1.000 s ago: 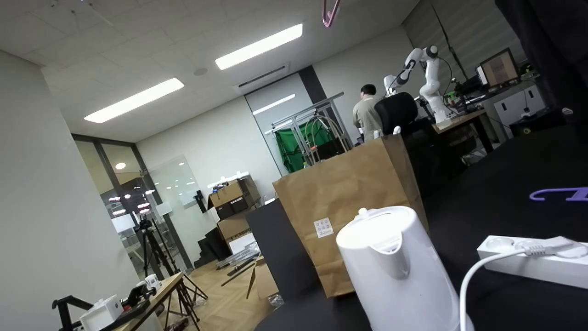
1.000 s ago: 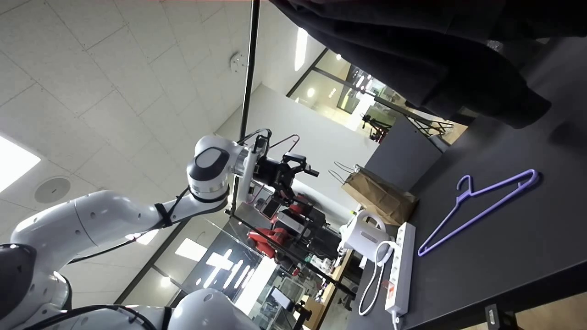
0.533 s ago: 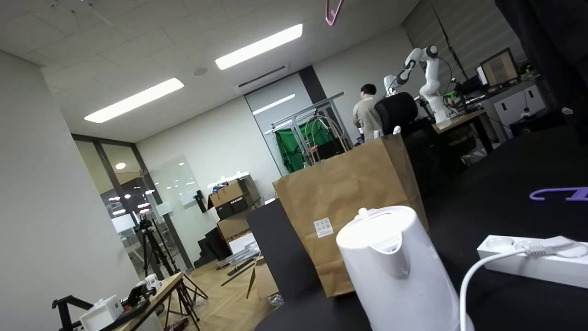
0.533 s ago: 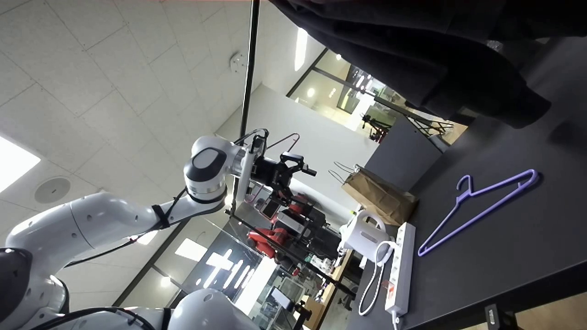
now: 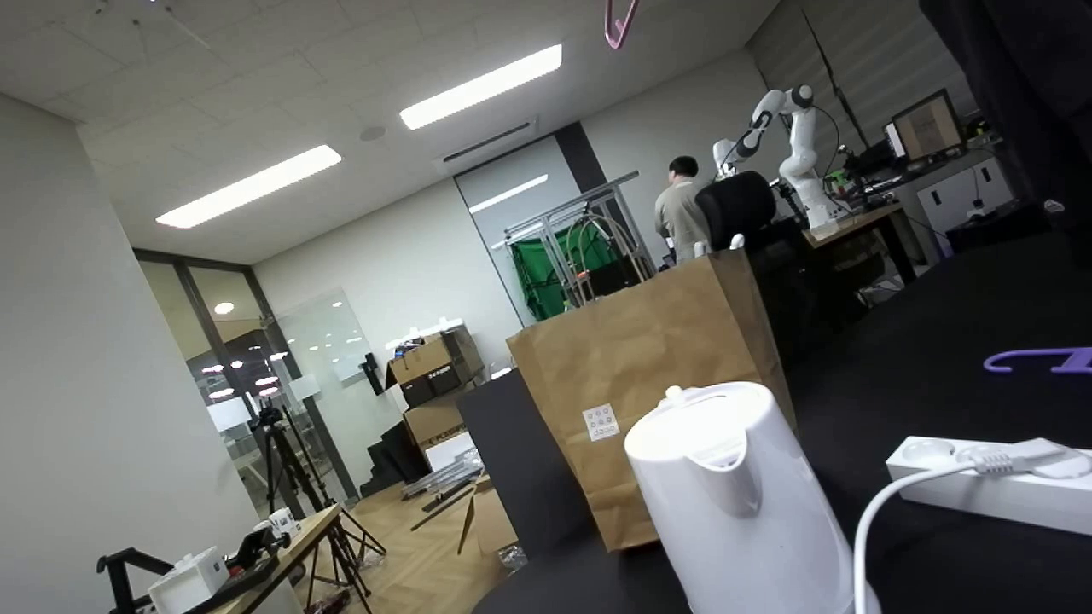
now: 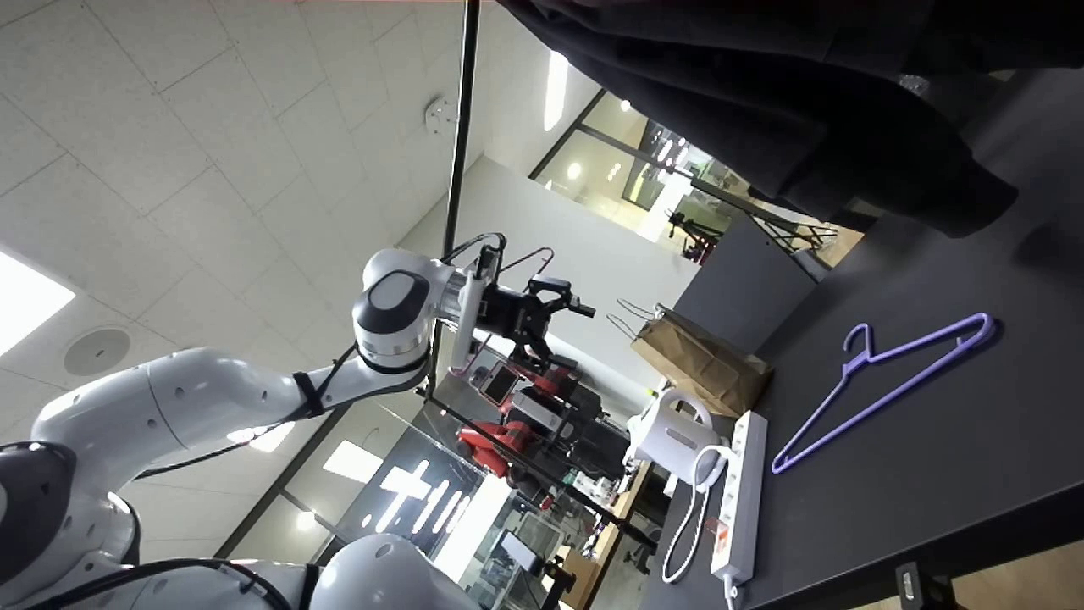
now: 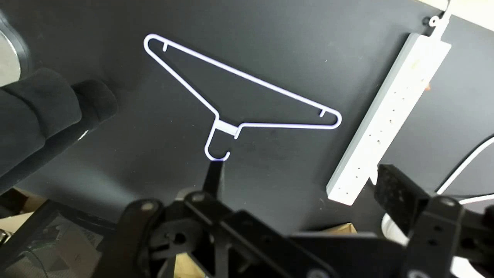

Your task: Pick the purple hanger on the table and hang it on the stand

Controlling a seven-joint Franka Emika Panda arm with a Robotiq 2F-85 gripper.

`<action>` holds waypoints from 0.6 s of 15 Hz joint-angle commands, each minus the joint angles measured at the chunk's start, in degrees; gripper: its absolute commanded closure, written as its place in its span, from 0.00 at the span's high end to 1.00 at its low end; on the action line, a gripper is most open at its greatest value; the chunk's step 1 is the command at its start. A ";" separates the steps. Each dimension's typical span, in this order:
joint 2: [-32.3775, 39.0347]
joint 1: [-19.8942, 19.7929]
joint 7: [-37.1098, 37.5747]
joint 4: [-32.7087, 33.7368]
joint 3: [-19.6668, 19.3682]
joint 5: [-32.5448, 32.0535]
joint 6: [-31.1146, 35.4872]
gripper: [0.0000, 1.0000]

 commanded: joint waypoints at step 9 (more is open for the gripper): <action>39.84 -5.97 24.75 17.94 1.74 0.03 20.84 1.00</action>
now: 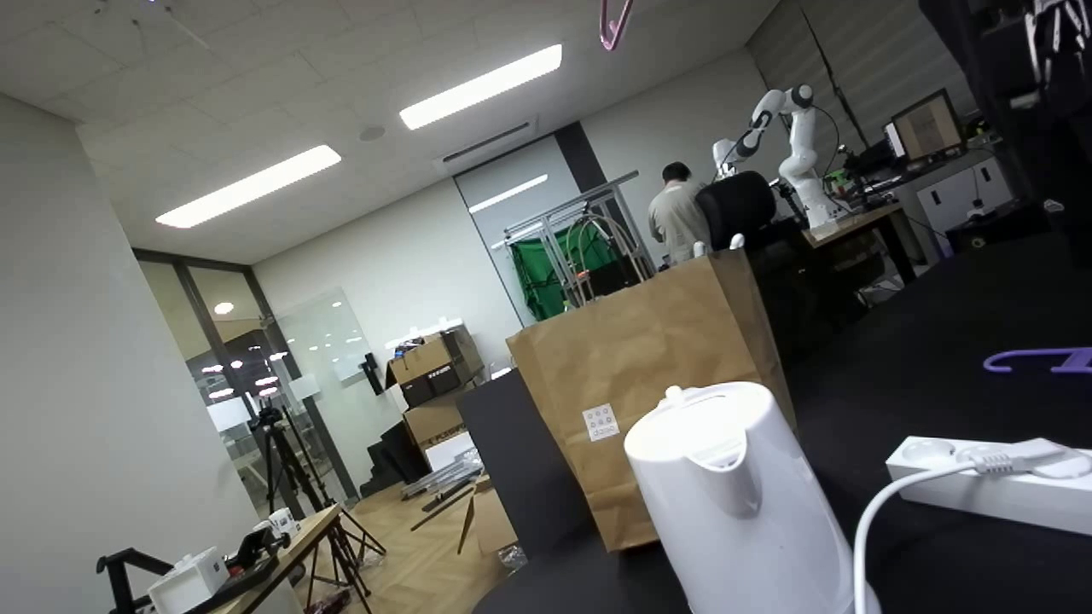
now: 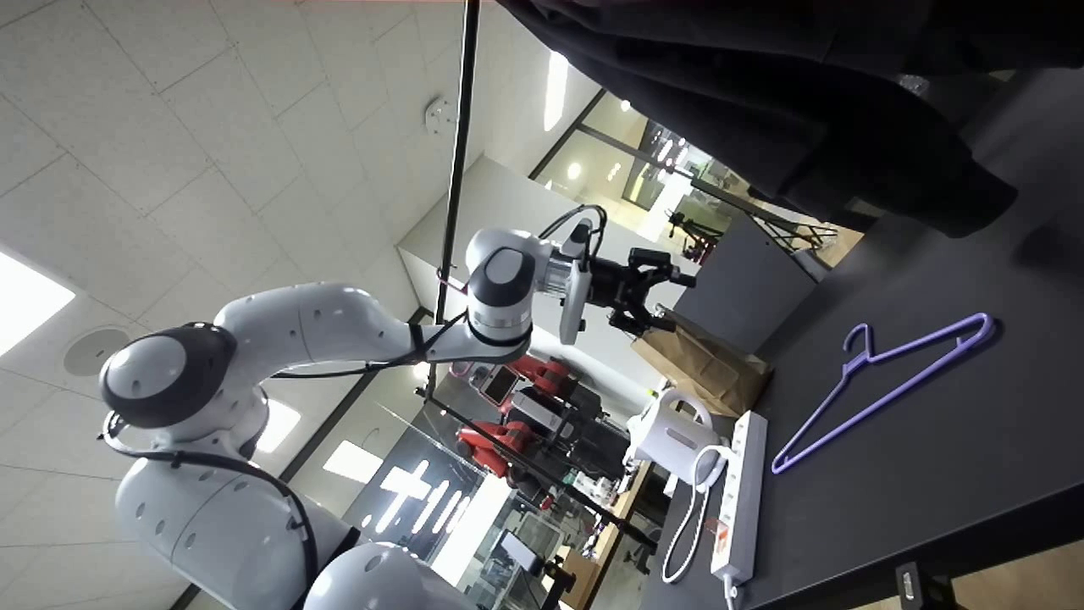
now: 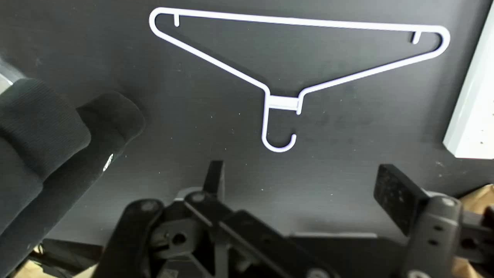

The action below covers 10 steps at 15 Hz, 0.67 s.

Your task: Pick the purple hanger on the table and hang it on the stand

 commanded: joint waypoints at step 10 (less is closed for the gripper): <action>19.17 0.45 8.92 9.48 1.63 6.64 -5.60 1.00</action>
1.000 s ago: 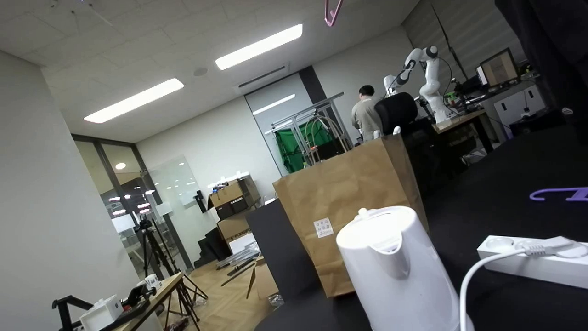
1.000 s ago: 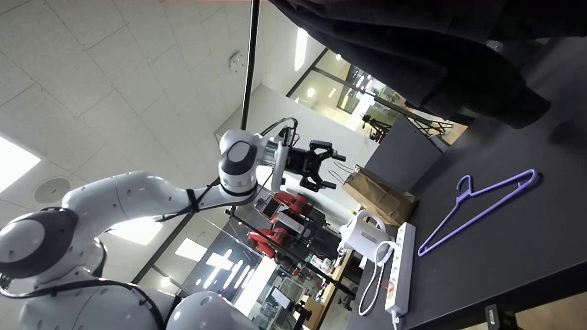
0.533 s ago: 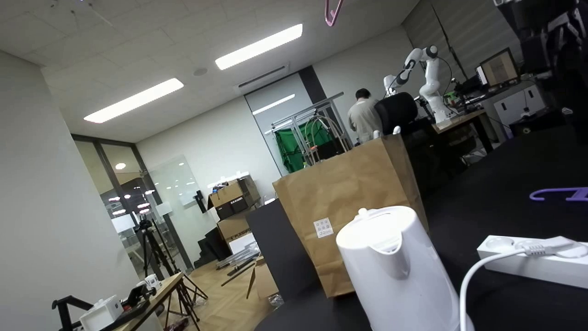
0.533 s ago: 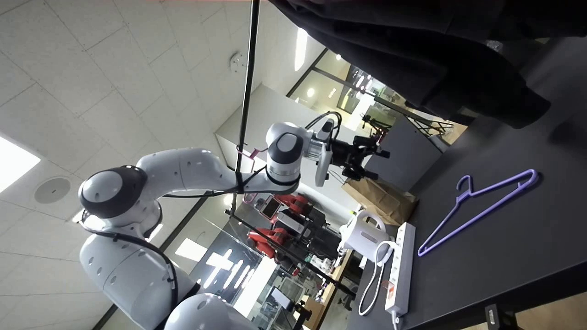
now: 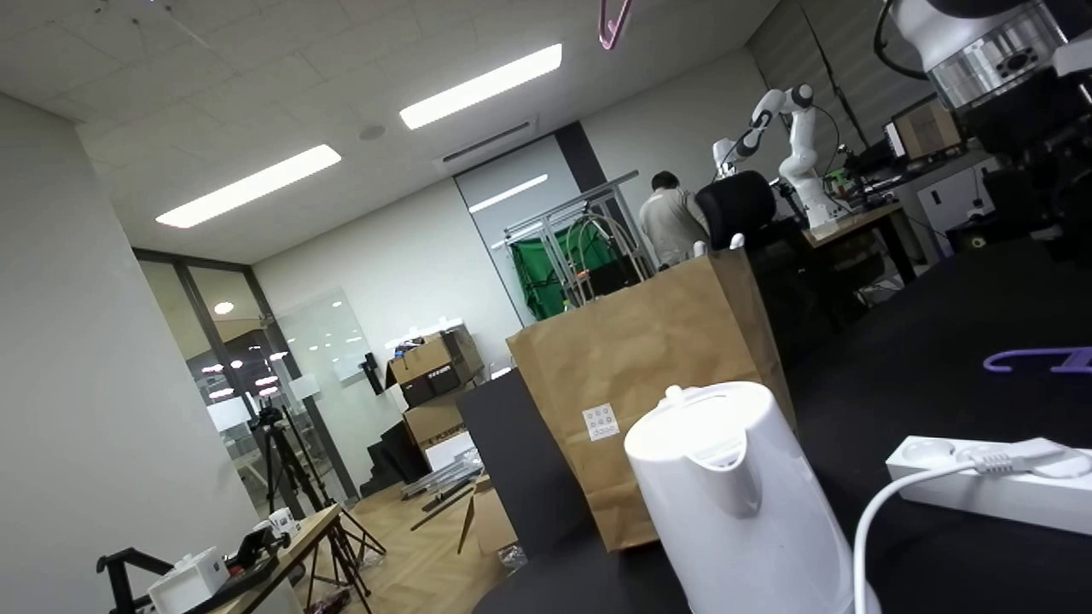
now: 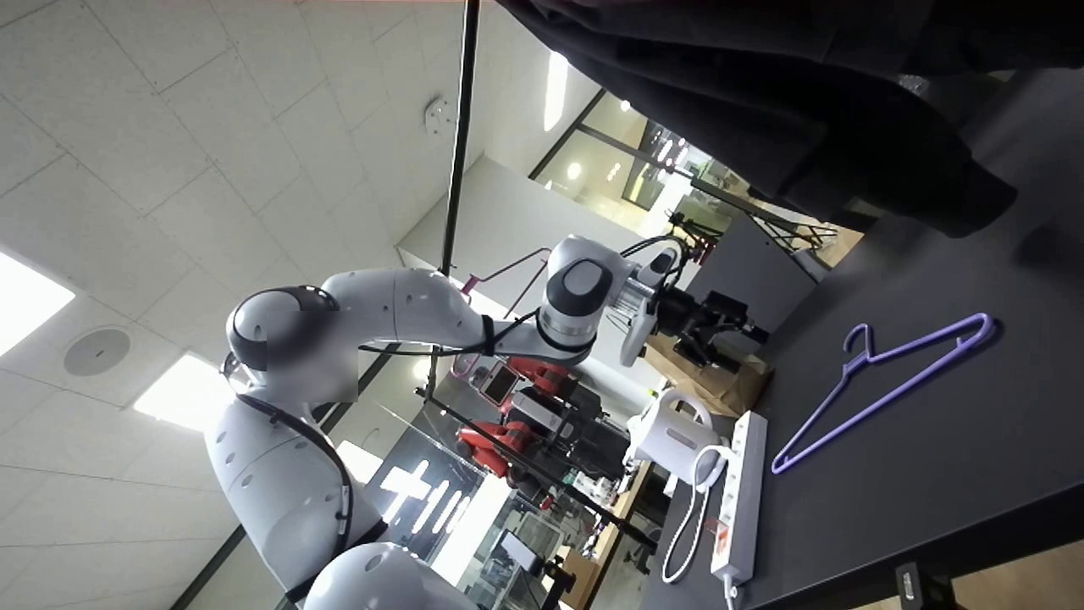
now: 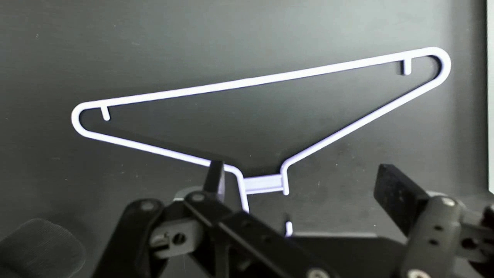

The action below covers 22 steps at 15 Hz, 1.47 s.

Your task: Pick the purple hanger on the table and hang it on the stand

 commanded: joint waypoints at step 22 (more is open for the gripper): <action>21.48 3.56 18.78 2.59 2.28 25.27 28.71 0.75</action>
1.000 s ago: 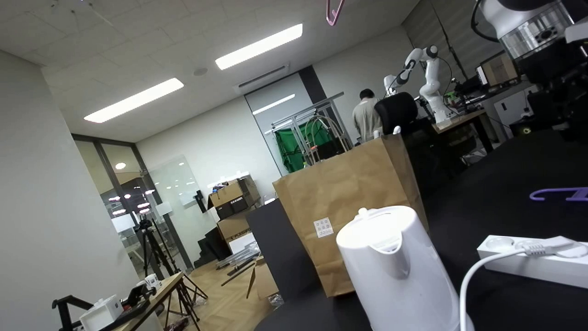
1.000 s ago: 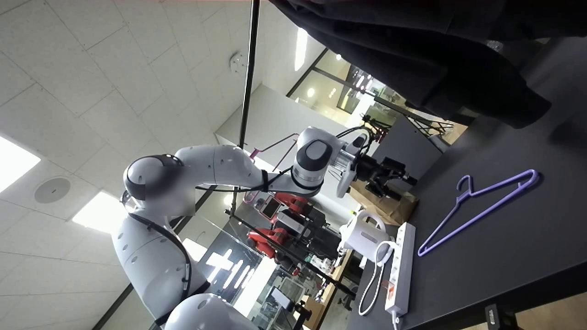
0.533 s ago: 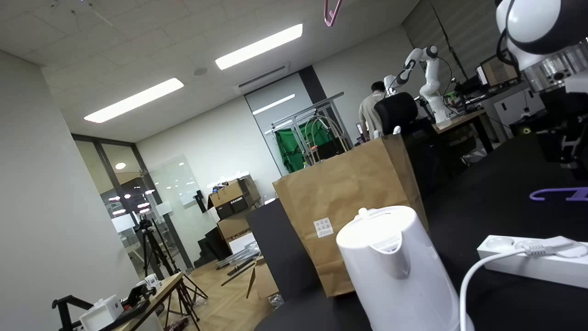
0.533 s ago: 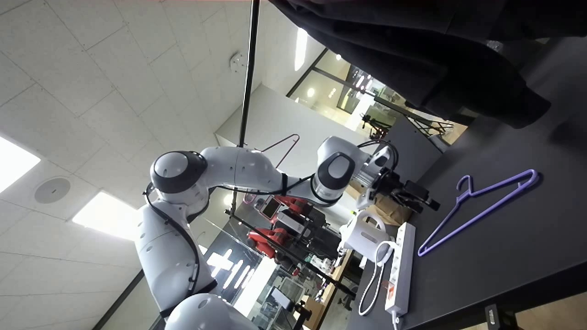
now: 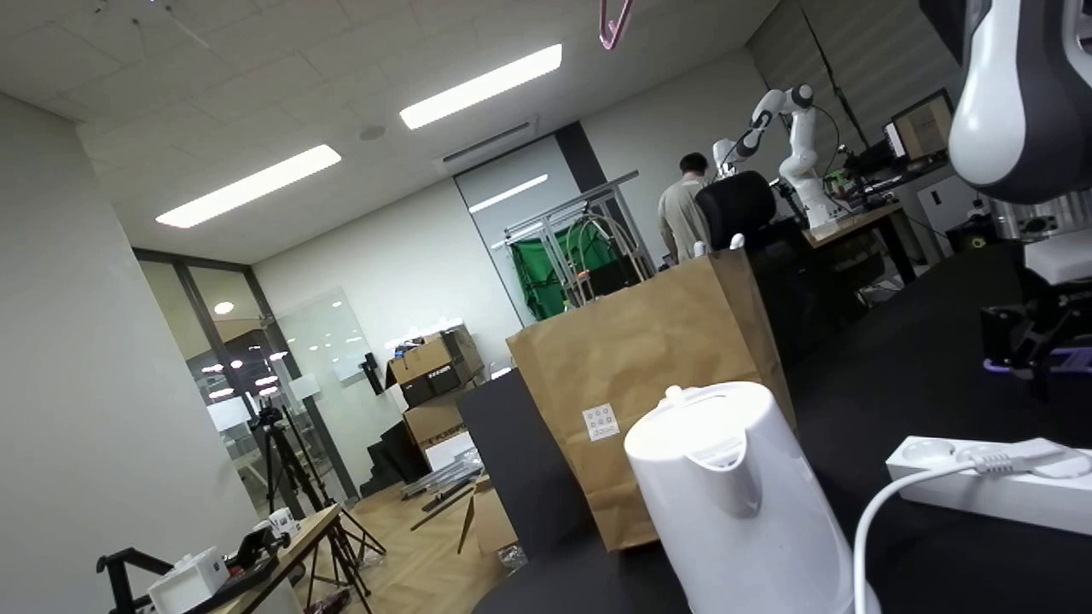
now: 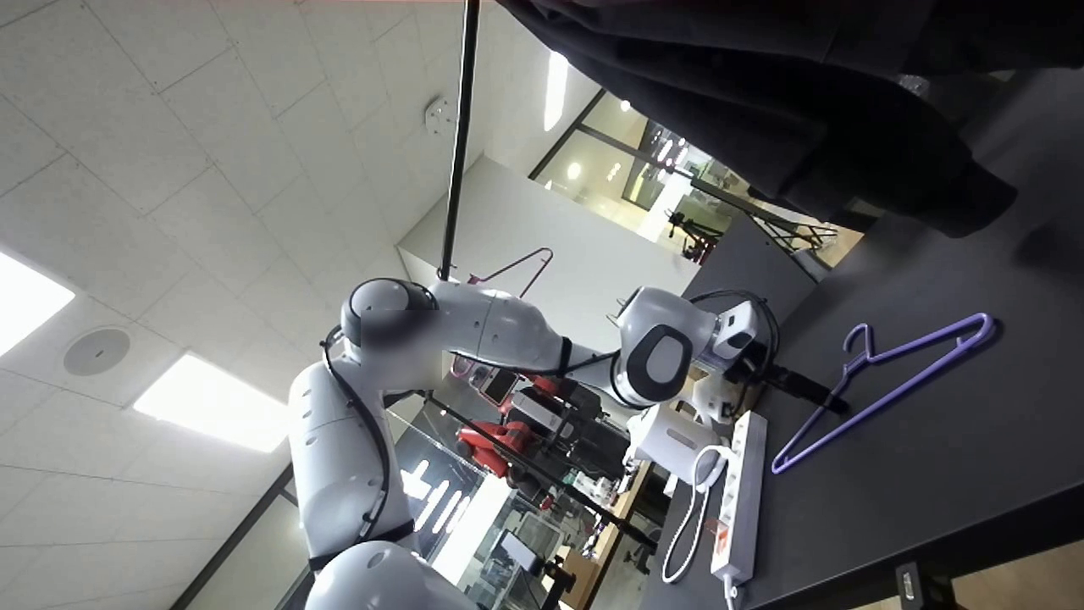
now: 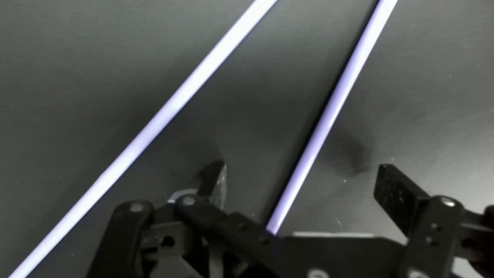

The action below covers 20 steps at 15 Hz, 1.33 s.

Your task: Pick the purple hanger on the table and hang it on the stand

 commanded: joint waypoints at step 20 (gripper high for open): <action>-4.07 8.49 -3.29 5.20 -8.71 -25.82 -25.08 0.04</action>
